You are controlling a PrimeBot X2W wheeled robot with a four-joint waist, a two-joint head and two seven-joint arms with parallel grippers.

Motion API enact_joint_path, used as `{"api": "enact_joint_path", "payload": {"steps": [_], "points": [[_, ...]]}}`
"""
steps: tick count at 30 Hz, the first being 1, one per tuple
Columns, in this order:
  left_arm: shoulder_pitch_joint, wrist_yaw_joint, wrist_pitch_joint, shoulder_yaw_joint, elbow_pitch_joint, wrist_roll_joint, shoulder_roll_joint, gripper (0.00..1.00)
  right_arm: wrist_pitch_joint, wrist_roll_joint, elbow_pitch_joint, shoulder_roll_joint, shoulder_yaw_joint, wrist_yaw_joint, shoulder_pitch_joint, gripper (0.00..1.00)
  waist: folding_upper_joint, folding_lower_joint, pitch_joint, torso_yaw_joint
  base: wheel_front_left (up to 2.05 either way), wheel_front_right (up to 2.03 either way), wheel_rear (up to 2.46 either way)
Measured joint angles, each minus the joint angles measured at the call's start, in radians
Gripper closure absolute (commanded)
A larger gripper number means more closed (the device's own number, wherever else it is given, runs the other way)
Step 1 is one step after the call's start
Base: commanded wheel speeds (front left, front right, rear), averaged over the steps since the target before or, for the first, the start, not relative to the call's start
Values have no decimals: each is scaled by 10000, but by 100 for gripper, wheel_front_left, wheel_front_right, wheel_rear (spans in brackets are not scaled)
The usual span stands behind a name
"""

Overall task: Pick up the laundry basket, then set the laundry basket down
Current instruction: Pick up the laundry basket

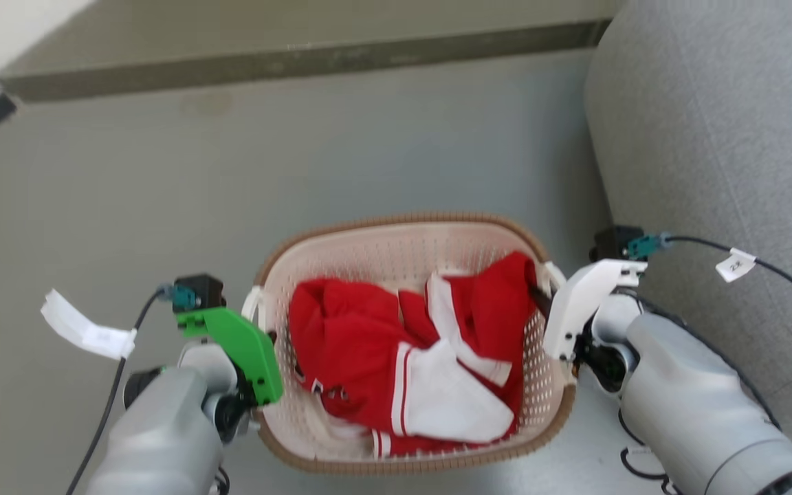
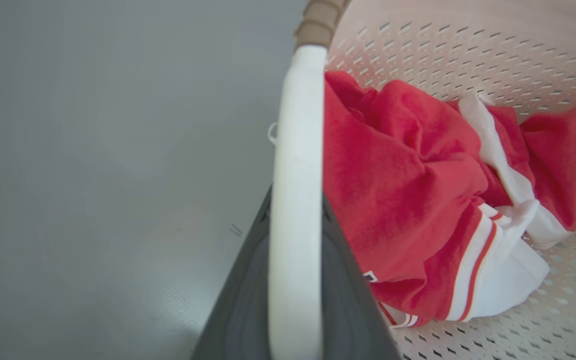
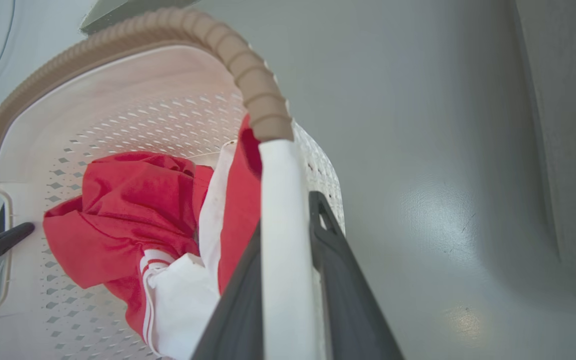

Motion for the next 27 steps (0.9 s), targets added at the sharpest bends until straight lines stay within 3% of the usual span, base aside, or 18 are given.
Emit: {"api": "enact_joint_path", "payload": {"steps": [13,27], "points": [[433,102,516,-217,67,-387,-12,100,543,418,6,-21,360,-6,418,100,0,0,-1299,-54,0,0,0],[434,324,769,-395,-94,-642,0,100,717,654,8,-56,577,-8,419,100,0,0,-1438,-118,0,0,0]]}}
